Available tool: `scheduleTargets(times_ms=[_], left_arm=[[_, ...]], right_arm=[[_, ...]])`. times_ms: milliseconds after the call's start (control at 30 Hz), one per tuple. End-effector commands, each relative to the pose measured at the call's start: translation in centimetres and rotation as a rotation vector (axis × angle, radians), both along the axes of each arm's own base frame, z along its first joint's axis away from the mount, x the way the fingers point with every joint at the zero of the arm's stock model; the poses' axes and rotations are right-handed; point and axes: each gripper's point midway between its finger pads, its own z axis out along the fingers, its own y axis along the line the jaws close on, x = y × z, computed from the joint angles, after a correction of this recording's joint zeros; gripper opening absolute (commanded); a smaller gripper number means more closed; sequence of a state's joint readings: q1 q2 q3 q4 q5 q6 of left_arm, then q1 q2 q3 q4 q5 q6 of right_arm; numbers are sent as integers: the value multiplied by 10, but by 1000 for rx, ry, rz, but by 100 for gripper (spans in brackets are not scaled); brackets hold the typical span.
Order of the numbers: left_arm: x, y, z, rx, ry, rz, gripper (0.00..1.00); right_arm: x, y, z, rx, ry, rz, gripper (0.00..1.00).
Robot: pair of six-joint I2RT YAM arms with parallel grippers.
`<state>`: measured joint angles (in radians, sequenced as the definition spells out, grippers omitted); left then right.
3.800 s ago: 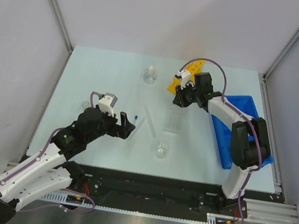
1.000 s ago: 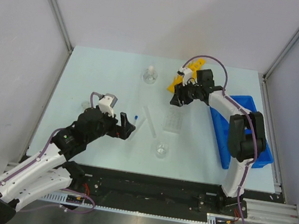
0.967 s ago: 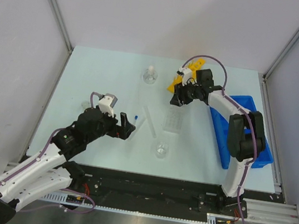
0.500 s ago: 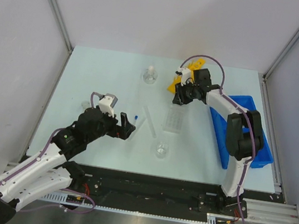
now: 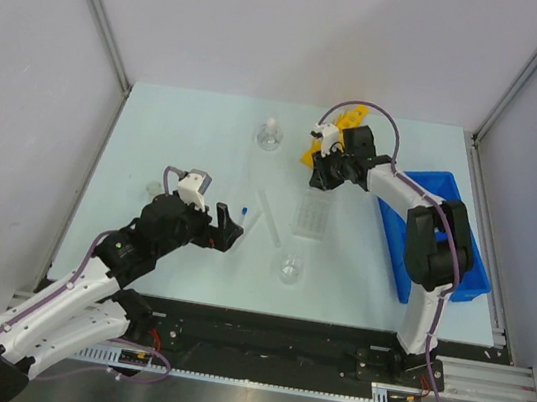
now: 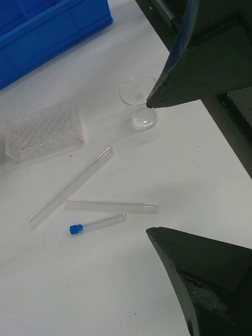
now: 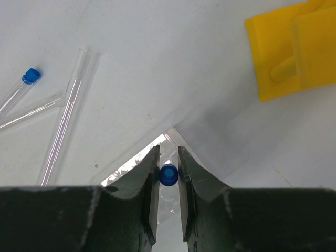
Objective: Organize the chemistry lab equipment
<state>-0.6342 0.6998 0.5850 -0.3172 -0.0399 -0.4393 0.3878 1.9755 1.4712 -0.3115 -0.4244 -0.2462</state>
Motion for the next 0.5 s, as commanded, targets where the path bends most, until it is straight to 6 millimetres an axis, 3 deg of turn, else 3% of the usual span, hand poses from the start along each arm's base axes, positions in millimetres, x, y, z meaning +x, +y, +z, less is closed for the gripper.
scheduleTargets(times_ms=[0,467], left_arm=[[0,-2,4,-36,-2,3,99],[1,-4,5,-38,-3,0,99]], right_arm=[[0,-1,21,-3,-79,5,21],[-3,5,32,15,-146,13,20]])
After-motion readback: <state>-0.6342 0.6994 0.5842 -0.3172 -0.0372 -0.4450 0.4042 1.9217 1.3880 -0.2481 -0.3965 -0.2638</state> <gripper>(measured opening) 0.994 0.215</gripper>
